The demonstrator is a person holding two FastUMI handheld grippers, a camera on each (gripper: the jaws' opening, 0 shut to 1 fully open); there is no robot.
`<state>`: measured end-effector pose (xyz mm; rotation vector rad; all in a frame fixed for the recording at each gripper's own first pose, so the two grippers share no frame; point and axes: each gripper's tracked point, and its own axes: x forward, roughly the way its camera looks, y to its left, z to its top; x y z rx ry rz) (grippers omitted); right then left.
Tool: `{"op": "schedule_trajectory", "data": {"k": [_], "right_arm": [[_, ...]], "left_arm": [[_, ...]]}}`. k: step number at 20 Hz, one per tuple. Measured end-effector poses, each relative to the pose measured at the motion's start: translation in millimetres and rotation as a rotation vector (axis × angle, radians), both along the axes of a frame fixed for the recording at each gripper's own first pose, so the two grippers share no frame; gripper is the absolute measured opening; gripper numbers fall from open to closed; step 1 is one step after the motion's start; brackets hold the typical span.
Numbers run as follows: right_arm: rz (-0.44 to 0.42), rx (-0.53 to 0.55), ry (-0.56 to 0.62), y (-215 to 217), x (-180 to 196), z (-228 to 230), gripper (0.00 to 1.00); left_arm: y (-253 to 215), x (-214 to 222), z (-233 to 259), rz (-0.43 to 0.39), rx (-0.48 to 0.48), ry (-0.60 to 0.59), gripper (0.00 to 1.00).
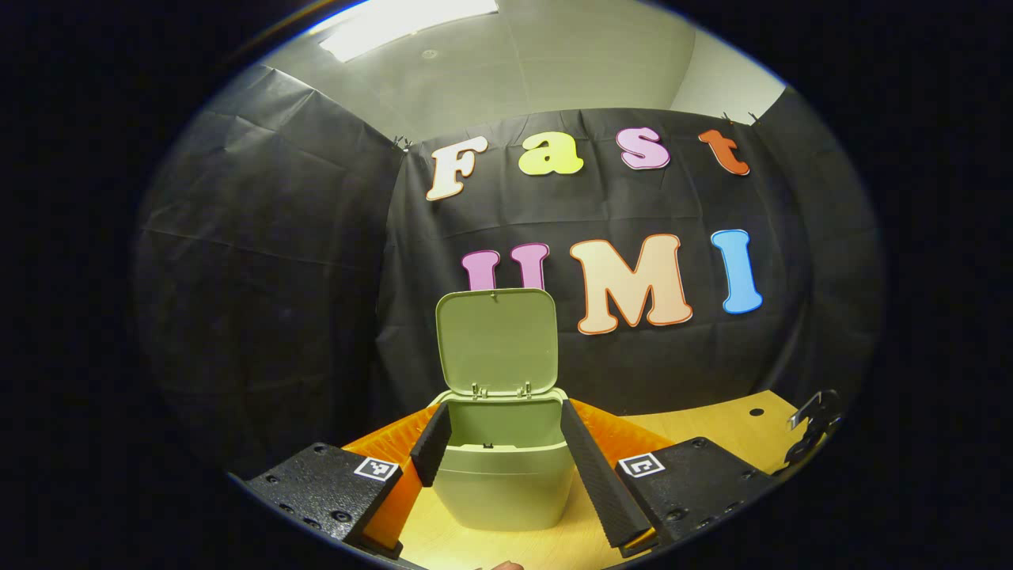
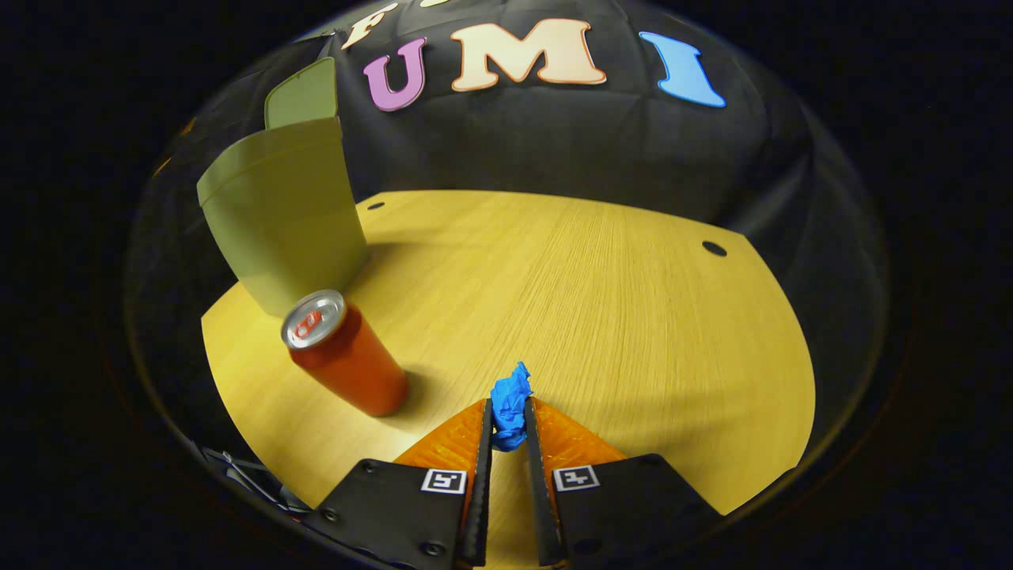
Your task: Press the lid of the desktop garbage bin to open it, pick up the crumpled paper on the desktop and throw it into the bin, then pick up the pop can on the desktop and drop it into the bin, and finally close the garbage bin lid.
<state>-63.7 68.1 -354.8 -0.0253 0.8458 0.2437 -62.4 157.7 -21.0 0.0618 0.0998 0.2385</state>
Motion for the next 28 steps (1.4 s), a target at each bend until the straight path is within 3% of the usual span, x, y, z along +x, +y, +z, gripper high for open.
{"op": "schedule_trajectory", "data": {"k": [5, 11, 15, 21, 28], "right_arm": [[-0.031, 0.078, -0.193, 20.3, 56.4, 86.8, 0.26], [0.025, 0.143, -0.391, 65.5, 96.3, 180.2, 0.22], [0.073, 0.207, -0.466, 107.2, 106.0, 223.1, 0.25], [0.149, 0.257, -0.538, 171.6, 117.8, 254.9, 0.25], [0.221, 0.347, -0.55, 261.1, 113.4, 259.1, 0.23]], "left_arm": [[3.8, 1.4, -1.6, -0.005, -0.016, -0.008, 0.86], [18.9, -4.0, -6.4, 0.008, -0.025, -0.006, 0.87], [37.9, -11.7, -7.8, 0.033, -0.034, -0.008, 0.87], [68.5, -20.7, -11.9, 0.062, -0.026, 0.006, 0.85], [99.5, -30.2, -24.3, 0.068, -0.028, 0.029, 0.86]]}}
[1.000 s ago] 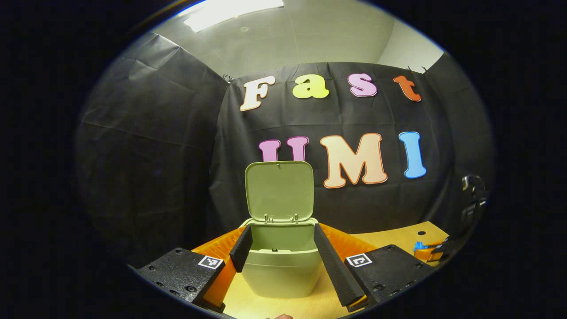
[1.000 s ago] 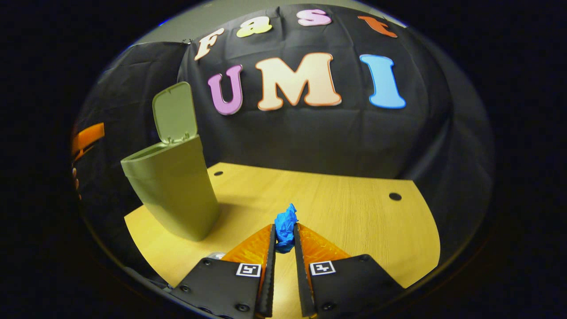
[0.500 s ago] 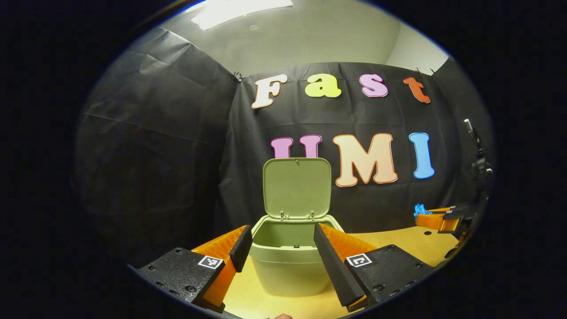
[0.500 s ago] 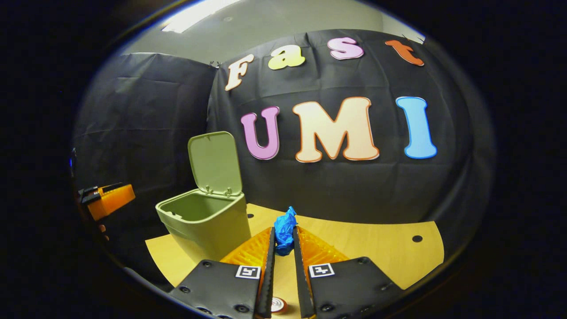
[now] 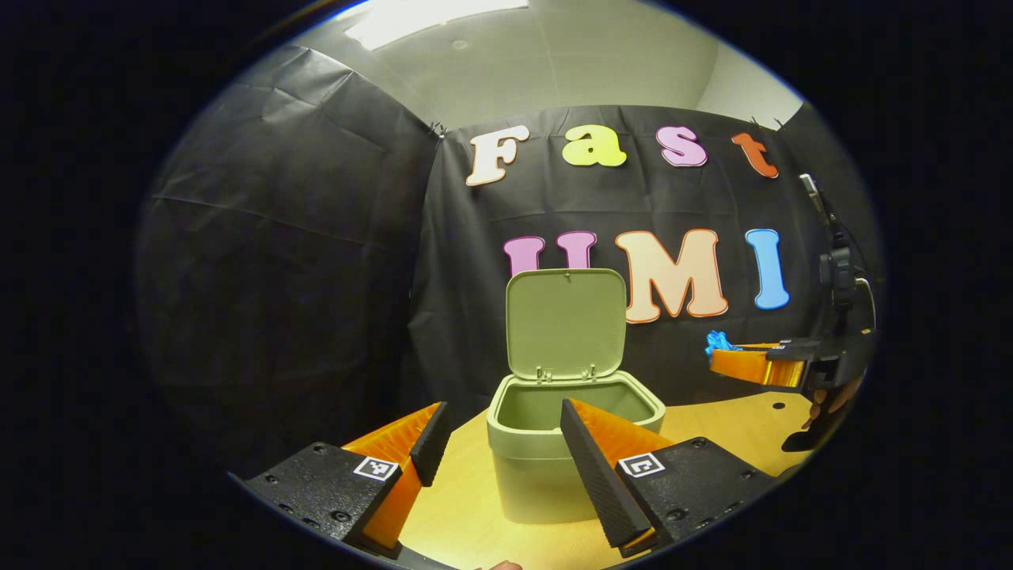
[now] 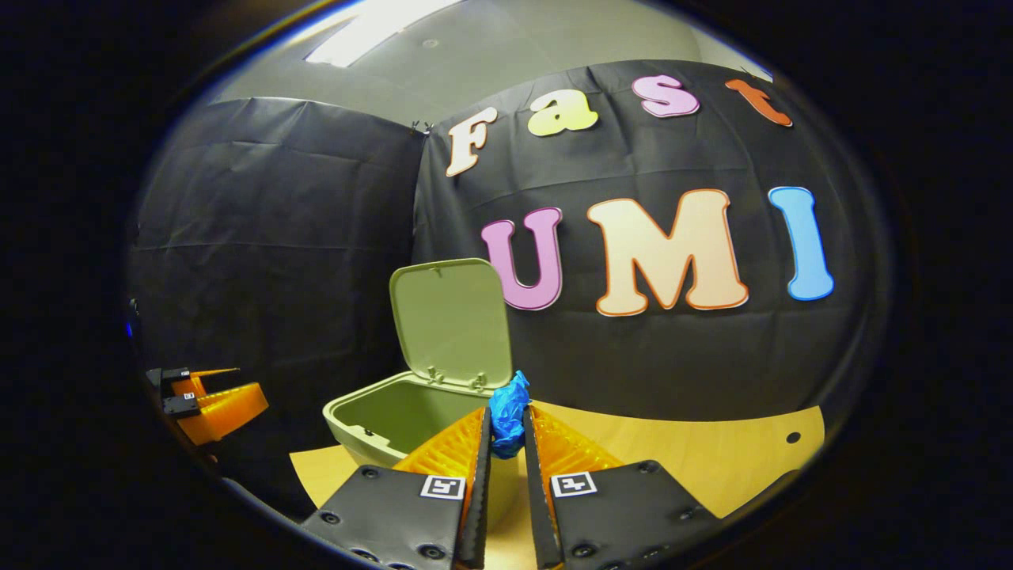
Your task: Press the lid of the desktop garbage bin to open it, pick up the crumpled paper on the desktop and throw it into the bin, then pick up the pop can on the desktop and drop it into the bin, and finally close the garbage bin lid.
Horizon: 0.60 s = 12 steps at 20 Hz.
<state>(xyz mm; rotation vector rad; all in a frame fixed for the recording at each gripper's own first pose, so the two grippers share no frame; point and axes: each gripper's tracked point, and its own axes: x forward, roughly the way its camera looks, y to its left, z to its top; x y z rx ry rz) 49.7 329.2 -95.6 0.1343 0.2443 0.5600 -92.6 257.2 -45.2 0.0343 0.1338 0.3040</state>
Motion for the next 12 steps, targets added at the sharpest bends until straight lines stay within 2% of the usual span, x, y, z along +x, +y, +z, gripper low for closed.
{"op": "schedule_trajectory", "data": {"k": [4, 5, 7, 10, 12], "right_arm": [[0.042, -0.008, 0.034, 45.3, -1.6, -23.2, 0.25], [0.044, -0.01, 0.037, 52.5, -2.4, -26.7, 0.31], [0.048, -0.025, 0.034, 65.9, 0.6, -34.9, 0.29], [0.059, -0.033, 0.049, 79.9, 2.0, -48.2, 0.32], [0.044, -0.032, 0.025, 71.6, -4.0, -40.6, 0.77]], "left_arm": [[15.1, -4.6, -13.5, -0.005, -0.015, 0.026, 0.86], [17.9, -4.9, -14.8, -0.006, -0.015, 0.03, 0.86], [23.7, -6.0, -15.6, -0.009, -0.005, 0.031, 0.86], [26.2, -2.5, -18.9, -0.025, -0.009, 0.037, 0.86], [20.4, 2.6, -15.6, -0.047, -0.017, 0.025, 0.86]]}}
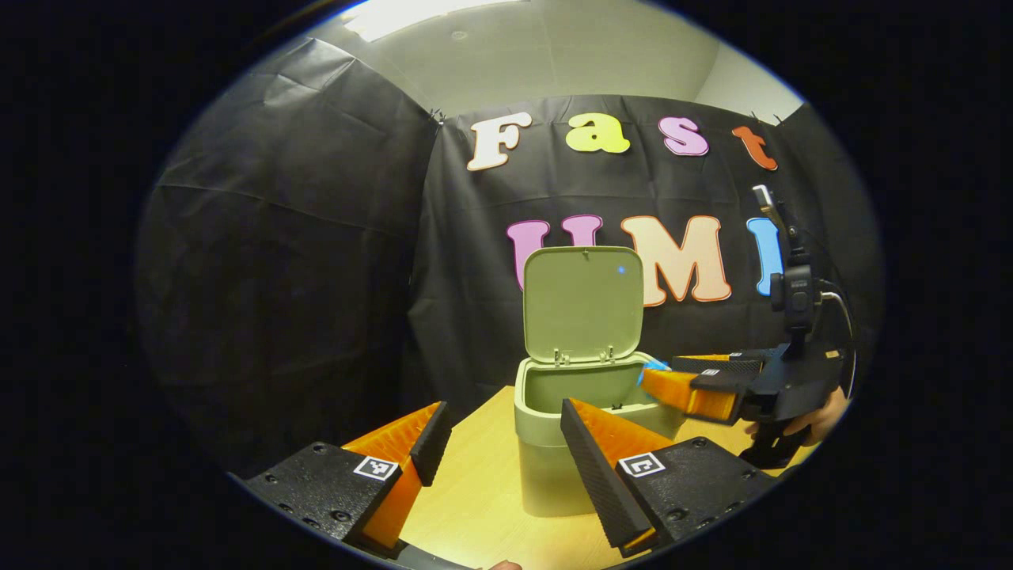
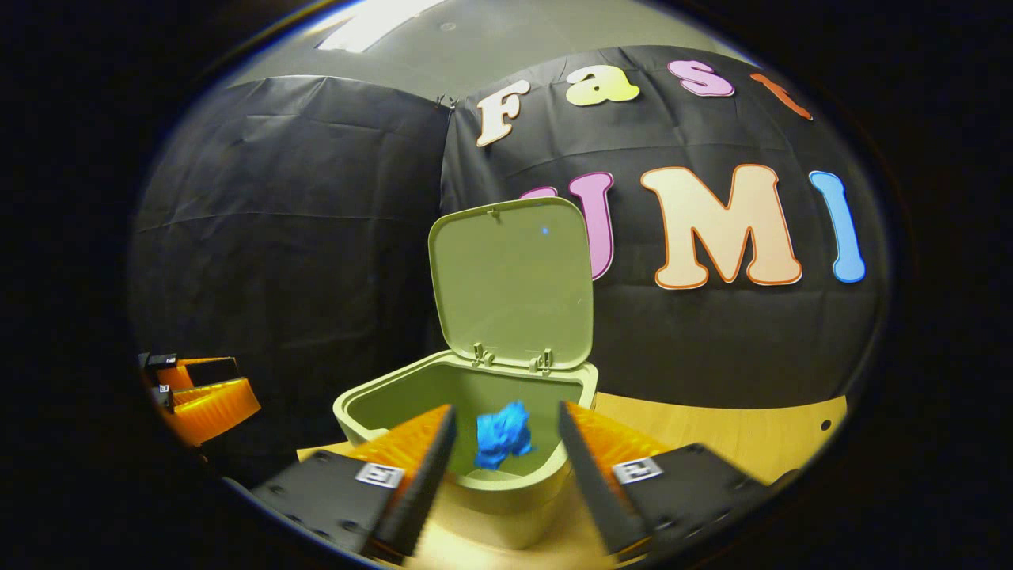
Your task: Press the lid of the desktop garbage bin to open it, pick up the crumpled paper on the desktop and throw it into the bin, then pick up the pop can on the desktop and drop it into the bin, and finally close the garbage bin lid.
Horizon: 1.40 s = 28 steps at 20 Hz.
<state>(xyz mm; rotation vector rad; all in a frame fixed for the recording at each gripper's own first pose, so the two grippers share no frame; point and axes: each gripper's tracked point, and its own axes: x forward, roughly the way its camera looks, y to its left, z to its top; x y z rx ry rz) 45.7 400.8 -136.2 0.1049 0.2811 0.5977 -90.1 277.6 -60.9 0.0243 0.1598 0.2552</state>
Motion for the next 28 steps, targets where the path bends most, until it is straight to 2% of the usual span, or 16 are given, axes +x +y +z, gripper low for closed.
{"op": "schedule_trajectory", "data": {"k": [1, 9, 14, 19, 23, 28], "right_arm": [[-0.012, -0.002, -0.024, -2.8, 6.0, 8.6, 0.99], [-0.183, -0.011, -0.206, -100.7, -6.2, 87.1, 0.99], [-0.313, -0.024, -0.266, -192.2, -18.2, 125.2, 0.99], [-0.421, -0.053, -0.28, -278.2, -33.1, 138.8, 0.99], [-0.481, -0.056, -0.302, -331.1, -44.2, 152.4, 0.99], [-0.535, -0.059, -0.306, -387.7, -58.6, 157.4, 0.99]], "left_arm": [[-5.7, 5.8, 2.8, -0.017, -0.006, -0.01, 0.86], [-84.6, 60.3, 38.9, -0.207, -0.053, -0.098, 0.86], [-162.2, 81.6, 52.2, -0.337, -0.054, -0.13, 0.85], [-241.1, 83.5, 52.2, -0.449, -0.065, -0.125, 0.87], [-291.1, 79.5, 45.0, -0.506, -0.072, -0.106, 0.86], [-330.7, 70.9, 29.7, -0.536, -0.066, -0.078, 0.86]]}}
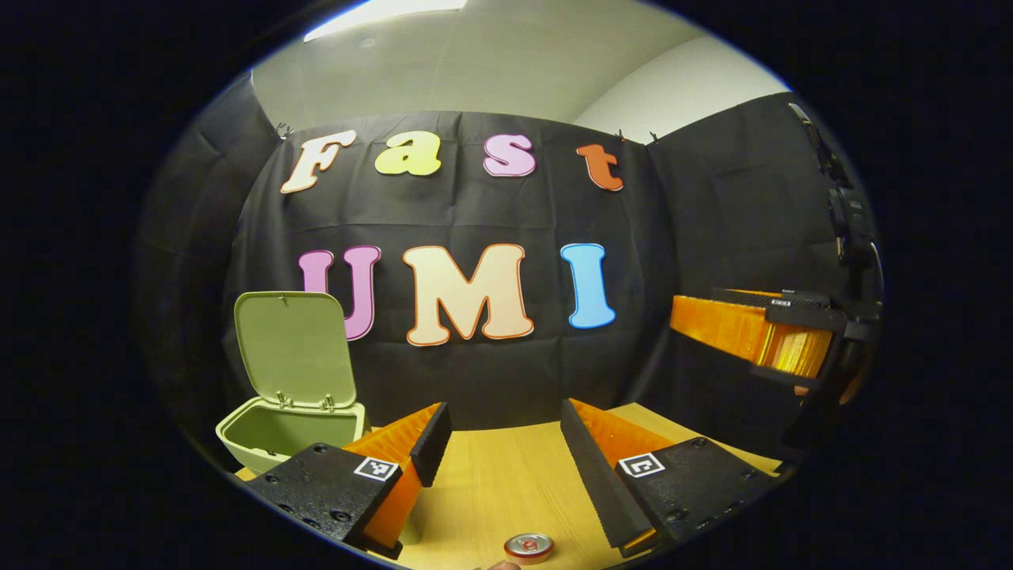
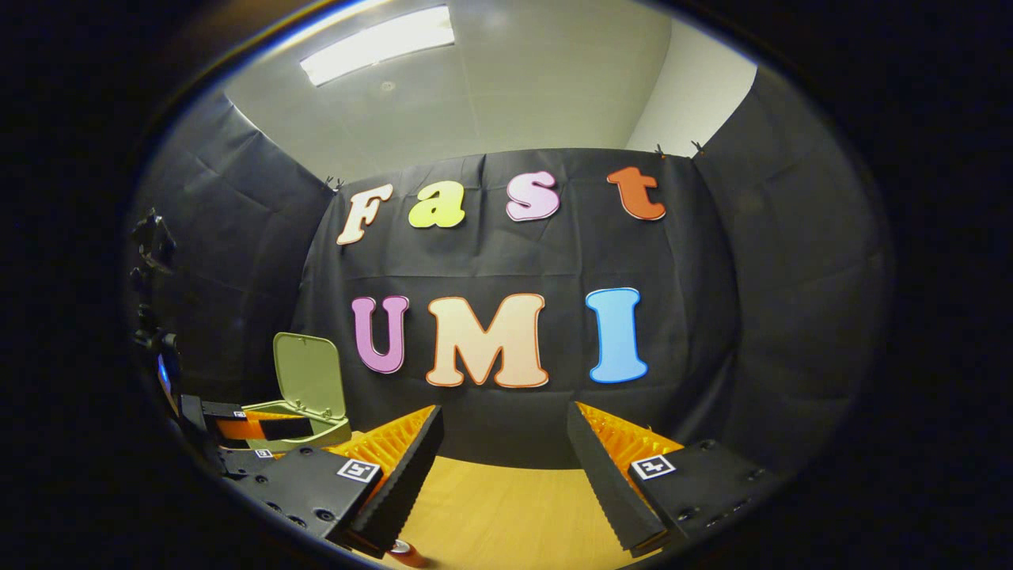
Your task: Press the lid of the desktop garbage bin to open it, pick up the crumpled paper on the desktop and throw it into the bin, then pick up the pop can on the desktop and drop it into the bin, and finally close the garbage bin lid.
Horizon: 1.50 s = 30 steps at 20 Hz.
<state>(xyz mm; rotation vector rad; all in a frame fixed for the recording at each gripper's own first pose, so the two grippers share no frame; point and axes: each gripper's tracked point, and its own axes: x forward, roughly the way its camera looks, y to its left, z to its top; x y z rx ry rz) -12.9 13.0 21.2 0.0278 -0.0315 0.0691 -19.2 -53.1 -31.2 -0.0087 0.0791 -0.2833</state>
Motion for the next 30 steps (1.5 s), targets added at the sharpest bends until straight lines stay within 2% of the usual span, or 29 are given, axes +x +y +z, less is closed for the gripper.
{"op": "schedule_trajectory", "data": {"k": [5, 10, 21, 27, 30], "right_arm": [[-0.034, -0.013, 0.005, -40.7, -13.1, -5.0, 0.99], [-0.035, -0.017, 0.041, -62.3, -16.6, -15.7, 0.99], [-0.024, -0.093, 0.139, -67.0, -20.1, -51.0, 0.99], [-0.041, -0.099, 0.174, -75.2, -25.4, -61.6, 0.98], [-0.055, -0.094, 0.195, -79.6, -26.7, -67.0, 0.98]], "left_arm": [[-15.9, -5.1, -28.6, 0.033, -0.005, 0.052, 0.86], [-15.0, -9.6, -80.3, 0.071, 0.022, 0.155, 0.86], [-8.2, -32.5, -208.3, 0.09, 0.04, 0.431, 0.86], [-8.2, -37.6, -252.5, 0.096, 0.045, 0.53, 0.87], [-9.0, -37.2, -271.2, 0.084, 0.076, 0.567, 0.87]]}}
